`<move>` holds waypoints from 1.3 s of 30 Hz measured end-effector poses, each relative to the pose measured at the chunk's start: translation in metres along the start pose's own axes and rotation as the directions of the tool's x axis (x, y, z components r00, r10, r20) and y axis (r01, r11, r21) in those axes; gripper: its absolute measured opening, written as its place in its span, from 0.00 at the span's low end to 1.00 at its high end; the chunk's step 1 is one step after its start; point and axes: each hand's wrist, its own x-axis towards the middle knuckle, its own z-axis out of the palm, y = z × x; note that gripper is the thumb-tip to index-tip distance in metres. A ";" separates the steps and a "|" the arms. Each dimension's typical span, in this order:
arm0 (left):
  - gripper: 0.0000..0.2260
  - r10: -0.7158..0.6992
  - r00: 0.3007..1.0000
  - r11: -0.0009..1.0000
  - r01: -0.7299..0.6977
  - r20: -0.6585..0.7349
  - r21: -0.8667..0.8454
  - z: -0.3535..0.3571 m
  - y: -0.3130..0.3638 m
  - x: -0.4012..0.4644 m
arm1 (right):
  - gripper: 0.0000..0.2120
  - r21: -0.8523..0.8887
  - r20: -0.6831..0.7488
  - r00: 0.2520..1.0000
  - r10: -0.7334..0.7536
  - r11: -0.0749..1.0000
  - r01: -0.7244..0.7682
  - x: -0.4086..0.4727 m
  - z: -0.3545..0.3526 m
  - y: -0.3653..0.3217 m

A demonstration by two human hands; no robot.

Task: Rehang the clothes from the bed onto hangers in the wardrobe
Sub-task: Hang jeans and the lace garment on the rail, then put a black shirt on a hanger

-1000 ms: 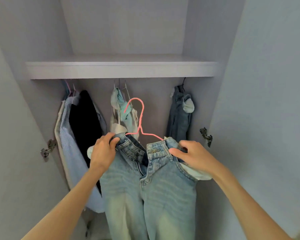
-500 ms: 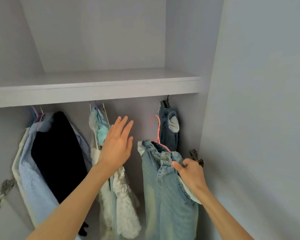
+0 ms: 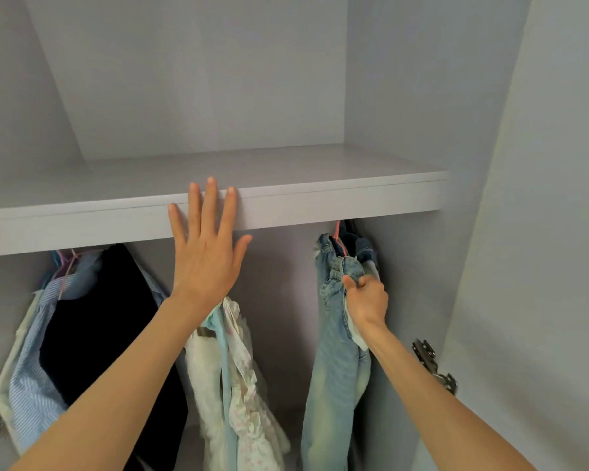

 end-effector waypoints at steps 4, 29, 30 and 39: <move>0.26 0.027 0.993 0.997 -0.019 -0.113 0.070 0.018 -0.005 0.002 | 0.19 0.021 -0.061 0.998 -0.034 0.999 0.036 0.029 0.023 -0.004; 0.26 -0.042 0.991 0.997 0.050 -0.125 0.062 0.023 0.000 0.001 | 0.15 -0.205 -0.062 0.992 0.113 0.971 -0.123 0.080 0.043 0.012; 0.26 -0.045 0.994 0.997 0.051 -0.096 0.059 0.020 0.001 0.000 | 0.14 -0.257 -0.046 0.995 0.085 0.962 -0.094 0.076 0.041 0.013; 0.26 -0.179 0.966 0.977 0.198 0.186 -0.085 -0.010 0.038 -0.077 | 0.19 -0.620 0.271 0.843 -0.465 0.585 0.523 0.003 0.019 0.018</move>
